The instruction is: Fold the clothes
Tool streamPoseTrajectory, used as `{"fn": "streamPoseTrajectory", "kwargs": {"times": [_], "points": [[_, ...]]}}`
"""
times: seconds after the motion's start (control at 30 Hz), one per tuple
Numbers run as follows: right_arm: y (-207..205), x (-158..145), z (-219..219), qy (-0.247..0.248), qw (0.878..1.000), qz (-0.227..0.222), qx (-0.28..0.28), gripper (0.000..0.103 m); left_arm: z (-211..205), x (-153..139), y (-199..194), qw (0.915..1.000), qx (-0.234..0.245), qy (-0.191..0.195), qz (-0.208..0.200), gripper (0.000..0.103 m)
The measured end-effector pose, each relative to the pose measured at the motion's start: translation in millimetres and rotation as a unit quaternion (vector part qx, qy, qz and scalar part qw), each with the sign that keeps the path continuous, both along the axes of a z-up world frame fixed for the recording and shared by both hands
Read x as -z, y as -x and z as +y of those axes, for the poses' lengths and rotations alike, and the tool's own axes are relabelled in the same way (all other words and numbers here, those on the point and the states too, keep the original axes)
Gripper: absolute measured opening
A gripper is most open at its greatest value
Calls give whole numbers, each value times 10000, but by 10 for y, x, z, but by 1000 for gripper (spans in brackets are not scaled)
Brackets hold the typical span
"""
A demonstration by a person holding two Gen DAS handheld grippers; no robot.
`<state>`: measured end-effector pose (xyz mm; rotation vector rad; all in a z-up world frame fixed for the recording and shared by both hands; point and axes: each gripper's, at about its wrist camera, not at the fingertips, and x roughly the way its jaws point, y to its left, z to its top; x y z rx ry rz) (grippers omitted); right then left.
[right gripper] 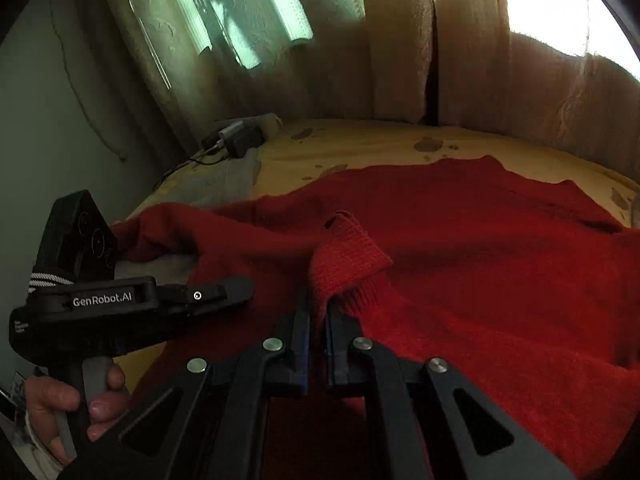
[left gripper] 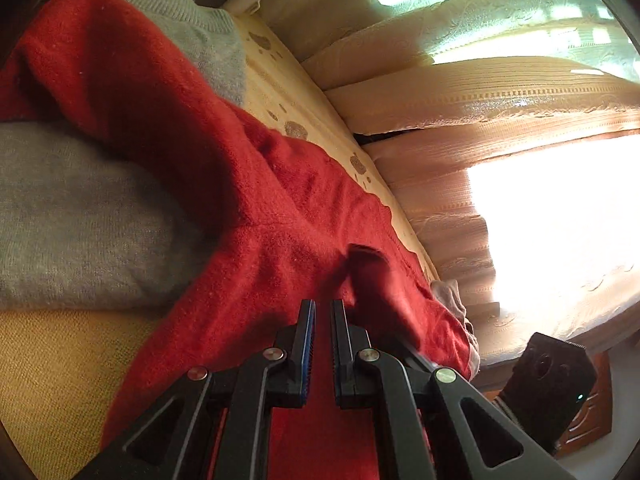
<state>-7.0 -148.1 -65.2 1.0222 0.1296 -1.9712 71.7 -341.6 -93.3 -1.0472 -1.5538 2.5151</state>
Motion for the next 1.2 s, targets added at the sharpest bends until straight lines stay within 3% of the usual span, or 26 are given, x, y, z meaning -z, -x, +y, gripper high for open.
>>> {"fn": "streamPoseTrajectory", "kwargs": {"times": [0.07,0.1,0.2,0.33,0.47,0.57,0.6,0.67,0.7,0.73,0.97,1.07,1.1,1.13,1.2], "points": [[-61,159,-53,-294,9992,-114,-236,16,9,4,17,10000,62,6,9,8],[-76,176,-8,-268,9990,-213,-286,31,19,6,28,9999,99,-2,21,8],[-125,111,195,-136,9992,-263,-271,92,34,34,60,9995,223,-184,122,8],[-195,-135,657,465,9987,-205,-12,94,47,38,79,9984,338,-344,292,8],[-196,-188,1220,1133,9898,-638,577,95,51,21,89,9983,381,-308,312,8],[-225,-151,1551,1360,9814,-858,1051,101,31,35,122,9969,467,-581,255,8],[-239,-136,1655,1425,9789,-882,1173,102,27,35,140,9963,509,-658,204,13],[-271,-117,1868,1556,9737,-921,1388,102,50,11,202,9960,598,-669,19,42],[-276,-90,1930,1620,9715,-949,1450,102,77,-11,234,9959,659,-626,-22,76],[-272,-66,1978,1675,9694,-983,1501,102,105,-34,263,9958,713,-564,-70,89],[-293,-52,2179,2014,9616,-987,1581,102,340,-154,502,9912,1220,222,-464,89],[-367,-115,2225,2080,9625,-756,1572,102,419,-182,612,9874,1461,404,-452,81],[-392,-135,2258,2103,9622,-697,1584,102,443,-187,652,9854,1545,530,-479,63],[-413,-141,2293,2128,9615,-659,1611,102,455,-176,695,9836,1592,637,-562,36],[-445,-160,2378,2156,9599,-608,1686,102,446,-127,769,9811,1631,770,-708,7]]}}
